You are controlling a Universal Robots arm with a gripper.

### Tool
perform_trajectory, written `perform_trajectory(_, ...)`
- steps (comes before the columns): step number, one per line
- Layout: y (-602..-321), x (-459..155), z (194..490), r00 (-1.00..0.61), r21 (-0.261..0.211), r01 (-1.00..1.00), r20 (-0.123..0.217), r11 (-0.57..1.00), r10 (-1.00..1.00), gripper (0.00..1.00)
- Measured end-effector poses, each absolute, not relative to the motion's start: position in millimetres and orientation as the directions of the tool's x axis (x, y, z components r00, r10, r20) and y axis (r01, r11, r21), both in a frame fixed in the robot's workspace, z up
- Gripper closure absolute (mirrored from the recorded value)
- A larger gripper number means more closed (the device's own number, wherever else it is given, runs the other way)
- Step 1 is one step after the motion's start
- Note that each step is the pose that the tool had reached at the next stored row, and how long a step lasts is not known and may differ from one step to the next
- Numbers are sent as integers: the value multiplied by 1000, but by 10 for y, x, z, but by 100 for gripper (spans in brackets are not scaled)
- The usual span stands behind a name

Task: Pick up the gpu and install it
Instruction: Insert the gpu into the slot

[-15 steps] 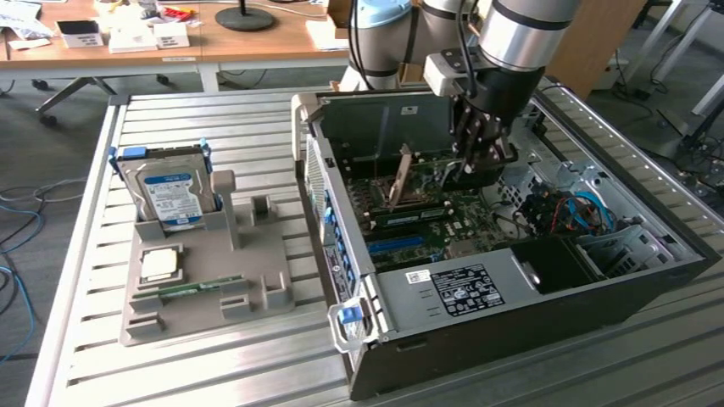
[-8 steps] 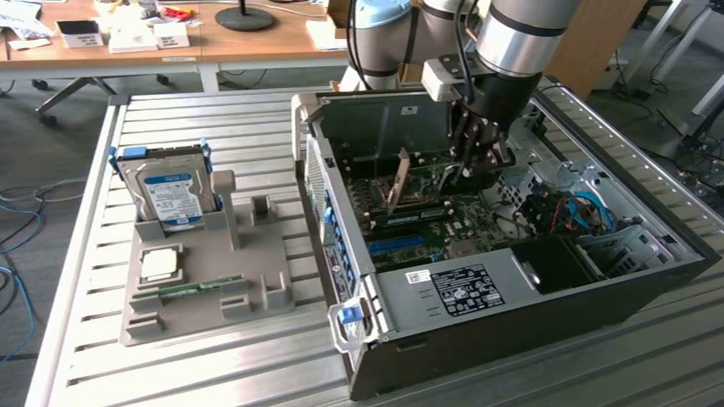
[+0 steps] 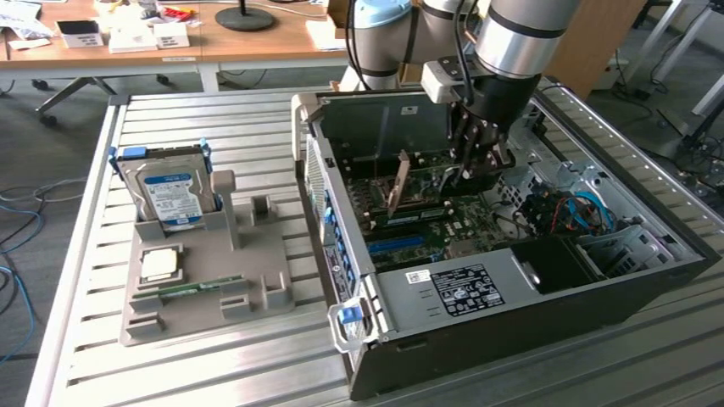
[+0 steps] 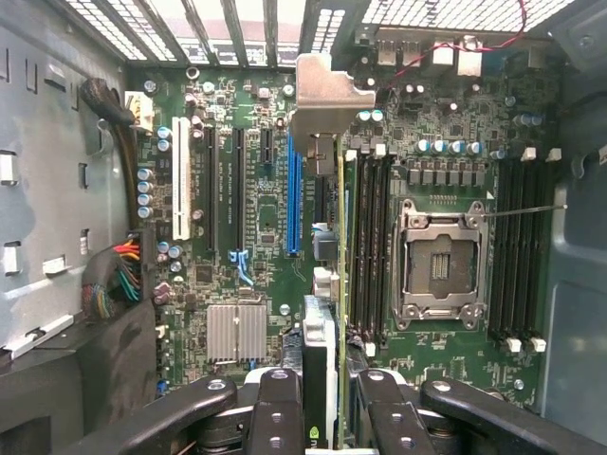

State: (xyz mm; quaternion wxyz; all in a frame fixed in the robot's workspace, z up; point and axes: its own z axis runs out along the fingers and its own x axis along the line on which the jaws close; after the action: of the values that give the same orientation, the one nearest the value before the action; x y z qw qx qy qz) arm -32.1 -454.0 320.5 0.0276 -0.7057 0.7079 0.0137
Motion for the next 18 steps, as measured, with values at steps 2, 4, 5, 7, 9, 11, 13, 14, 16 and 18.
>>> perform_trajectory(2, -4540, -322, 3205, -3, -20, -1000, -58, 4, -998, 73)
perform_trajectory(4, -4541, -322, 3205, -3, -19, -1000, -58, 4, -998, 73)
perform_trajectory(5, -4542, -322, 3205, -3, -20, -1000, -58, 4, -998, 73)
perform_trajectory(7, -4543, -322, 3201, -3, -19, -1000, -58, 4, -998, 73)
perform_trajectory(9, -4543, -322, 3189, -3, -20, -1000, -58, 4, -998, 73)
perform_trajectory(11, -4543, -322, 3188, -3, -19, -1000, -58, 4, -998, 73)
perform_trajectory(13, -4544, -322, 3188, -3, -19, -1000, -58, 4, -998, 73)
perform_trajectory(14, -4543, -322, 3188, -3, -19, -1000, -58, 4, -998, 73)
perform_trajectory(16, -4544, -328, 3186, -2, -20, -1000, -58, 4, -998, 73)
perform_trajectory(18, -4544, -347, 3183, -3, -19, -1000, -58, 4, -998, 73)
